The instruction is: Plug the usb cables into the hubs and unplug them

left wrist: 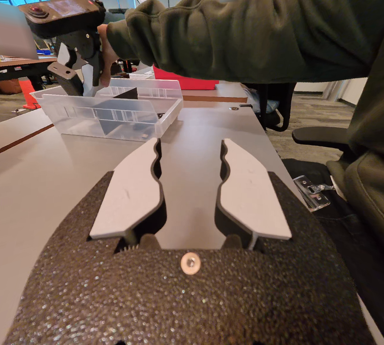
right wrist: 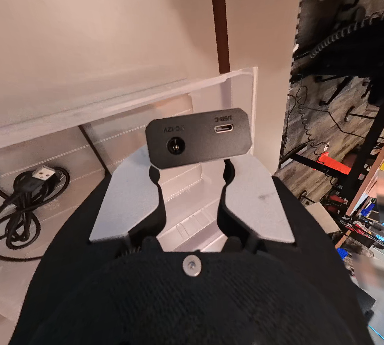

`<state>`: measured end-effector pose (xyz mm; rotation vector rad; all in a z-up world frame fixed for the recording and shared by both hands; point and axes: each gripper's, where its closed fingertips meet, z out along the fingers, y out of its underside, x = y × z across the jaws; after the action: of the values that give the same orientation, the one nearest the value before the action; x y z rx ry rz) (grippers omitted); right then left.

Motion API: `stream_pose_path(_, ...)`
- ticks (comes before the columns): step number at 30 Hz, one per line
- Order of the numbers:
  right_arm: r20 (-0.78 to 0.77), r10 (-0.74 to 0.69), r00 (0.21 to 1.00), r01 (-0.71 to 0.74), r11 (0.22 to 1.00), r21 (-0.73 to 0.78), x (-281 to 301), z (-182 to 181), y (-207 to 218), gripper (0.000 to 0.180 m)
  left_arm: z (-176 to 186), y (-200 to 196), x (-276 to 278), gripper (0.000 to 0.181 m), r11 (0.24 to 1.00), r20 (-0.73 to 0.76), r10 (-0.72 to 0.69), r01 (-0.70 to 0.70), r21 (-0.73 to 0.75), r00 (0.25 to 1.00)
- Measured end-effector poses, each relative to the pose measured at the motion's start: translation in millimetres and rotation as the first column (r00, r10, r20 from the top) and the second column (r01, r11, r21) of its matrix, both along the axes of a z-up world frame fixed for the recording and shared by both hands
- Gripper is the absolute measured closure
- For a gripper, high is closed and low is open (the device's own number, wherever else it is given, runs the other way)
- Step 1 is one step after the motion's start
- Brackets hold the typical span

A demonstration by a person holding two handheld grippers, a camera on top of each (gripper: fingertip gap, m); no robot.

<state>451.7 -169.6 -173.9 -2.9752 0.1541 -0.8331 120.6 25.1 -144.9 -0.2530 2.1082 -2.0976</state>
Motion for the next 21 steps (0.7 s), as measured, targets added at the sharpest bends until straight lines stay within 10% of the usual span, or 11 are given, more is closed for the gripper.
stream_pose_path(7, -0.164, -0.141, 0.976, 0.108, 0.975, -0.195, -9, -11, -24, 0.119, -3, 0, 0, 0.128, 1.0, -0.015, -0.014, 0.014, -0.003, 1.0)
stream_pose_path(21, -0.08, -0.188, 0.979, 0.196, 0.976, 0.1, -2, -2, -4, 0.117, 5, 5, -1, 0.129, 0.999, -0.01, -0.017, 0.017, -0.035, 1.0)
